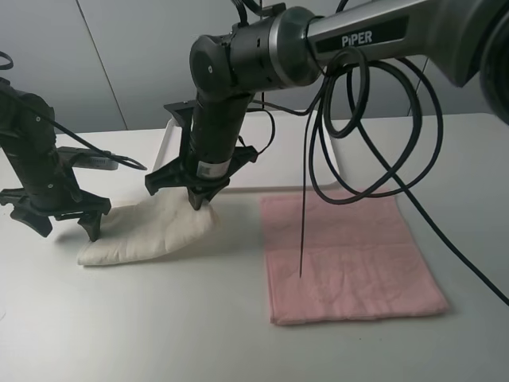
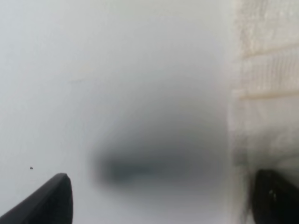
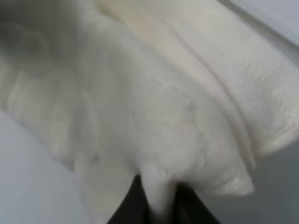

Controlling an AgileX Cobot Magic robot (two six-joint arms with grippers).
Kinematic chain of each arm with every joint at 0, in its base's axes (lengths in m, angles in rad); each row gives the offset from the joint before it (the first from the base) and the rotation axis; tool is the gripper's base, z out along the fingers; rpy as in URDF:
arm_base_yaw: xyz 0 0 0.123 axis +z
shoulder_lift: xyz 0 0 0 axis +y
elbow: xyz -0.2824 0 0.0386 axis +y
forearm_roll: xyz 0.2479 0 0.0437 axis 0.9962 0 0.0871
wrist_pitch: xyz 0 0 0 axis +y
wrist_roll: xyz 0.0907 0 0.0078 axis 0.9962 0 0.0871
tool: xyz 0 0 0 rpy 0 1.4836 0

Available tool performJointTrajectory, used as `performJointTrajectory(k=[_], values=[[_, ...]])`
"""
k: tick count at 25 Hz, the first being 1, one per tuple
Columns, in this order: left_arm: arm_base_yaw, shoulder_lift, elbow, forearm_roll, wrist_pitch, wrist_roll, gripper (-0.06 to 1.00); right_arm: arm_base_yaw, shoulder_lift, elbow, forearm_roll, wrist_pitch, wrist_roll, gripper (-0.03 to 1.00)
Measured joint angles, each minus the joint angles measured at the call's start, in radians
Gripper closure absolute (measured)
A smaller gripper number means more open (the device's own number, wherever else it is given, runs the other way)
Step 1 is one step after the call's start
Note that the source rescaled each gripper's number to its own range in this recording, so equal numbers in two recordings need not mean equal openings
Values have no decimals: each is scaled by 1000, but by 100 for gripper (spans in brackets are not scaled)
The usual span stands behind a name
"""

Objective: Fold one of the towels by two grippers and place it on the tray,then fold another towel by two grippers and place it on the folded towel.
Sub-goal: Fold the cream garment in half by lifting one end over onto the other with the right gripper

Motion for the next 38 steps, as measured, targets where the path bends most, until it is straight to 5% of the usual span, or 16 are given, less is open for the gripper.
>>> performJointTrajectory(k=[12,19,31,38], values=[[0,0,0,0,0,2,-5,0,46,0,276,-60,-103,91],[2,0,0,-14,0,11,-5,0,72,0,535,-163,-242,91],[4,0,0,-17,0,11,-5,3,141,0,732,-211,-306,91],[4,0,0,-19,0,11,-5,45,153,0,764,-315,-342,91]])
